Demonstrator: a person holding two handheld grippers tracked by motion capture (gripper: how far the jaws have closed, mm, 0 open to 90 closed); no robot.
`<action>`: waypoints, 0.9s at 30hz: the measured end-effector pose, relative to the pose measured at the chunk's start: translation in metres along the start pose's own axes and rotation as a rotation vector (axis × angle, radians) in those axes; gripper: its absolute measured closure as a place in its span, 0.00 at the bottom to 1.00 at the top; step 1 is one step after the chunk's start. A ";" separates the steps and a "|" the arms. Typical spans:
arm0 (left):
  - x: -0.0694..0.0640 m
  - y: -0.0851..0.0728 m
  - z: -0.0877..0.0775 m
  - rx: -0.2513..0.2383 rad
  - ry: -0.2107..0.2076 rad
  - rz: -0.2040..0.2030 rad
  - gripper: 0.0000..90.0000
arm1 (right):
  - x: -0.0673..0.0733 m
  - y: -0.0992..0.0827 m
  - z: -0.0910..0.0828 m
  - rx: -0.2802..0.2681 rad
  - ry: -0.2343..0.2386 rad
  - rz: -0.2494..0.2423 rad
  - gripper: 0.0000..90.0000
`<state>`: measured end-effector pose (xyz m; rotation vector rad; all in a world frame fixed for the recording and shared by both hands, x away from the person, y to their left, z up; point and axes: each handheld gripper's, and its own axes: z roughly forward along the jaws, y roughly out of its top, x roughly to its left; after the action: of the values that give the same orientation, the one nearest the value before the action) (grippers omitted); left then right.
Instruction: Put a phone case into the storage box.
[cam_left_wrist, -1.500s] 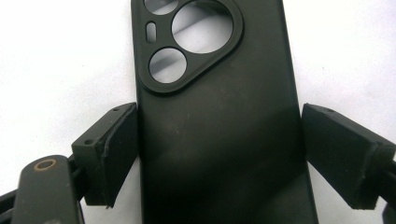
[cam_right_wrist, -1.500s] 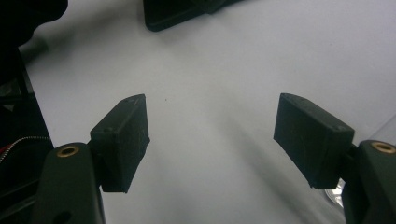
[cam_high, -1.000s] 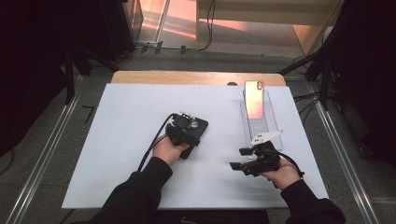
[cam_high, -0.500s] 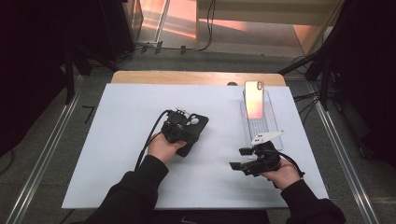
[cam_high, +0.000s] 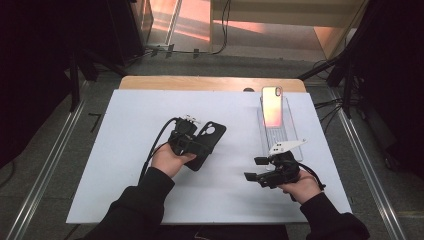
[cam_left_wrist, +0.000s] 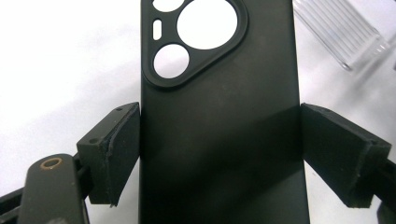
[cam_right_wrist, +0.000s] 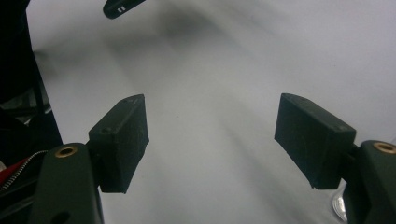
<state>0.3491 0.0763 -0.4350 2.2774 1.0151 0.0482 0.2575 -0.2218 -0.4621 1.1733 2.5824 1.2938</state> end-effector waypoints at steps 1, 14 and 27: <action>-0.002 -0.001 -0.002 -0.007 -0.005 -0.006 0.18 | 0.001 0.001 0.000 -0.004 0.001 0.004 0.27; -0.017 -0.026 -0.013 -0.081 -0.047 0.000 0.18 | 0.015 0.017 -0.006 -0.039 -0.001 -0.034 0.26; -0.025 -0.043 -0.015 -0.162 -0.018 -0.012 0.18 | 0.020 0.037 -0.007 -0.050 0.028 0.050 0.26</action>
<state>0.2991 0.0891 -0.4422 2.1213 0.9793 0.1015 0.2639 -0.1996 -0.4258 1.2273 2.5392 1.3854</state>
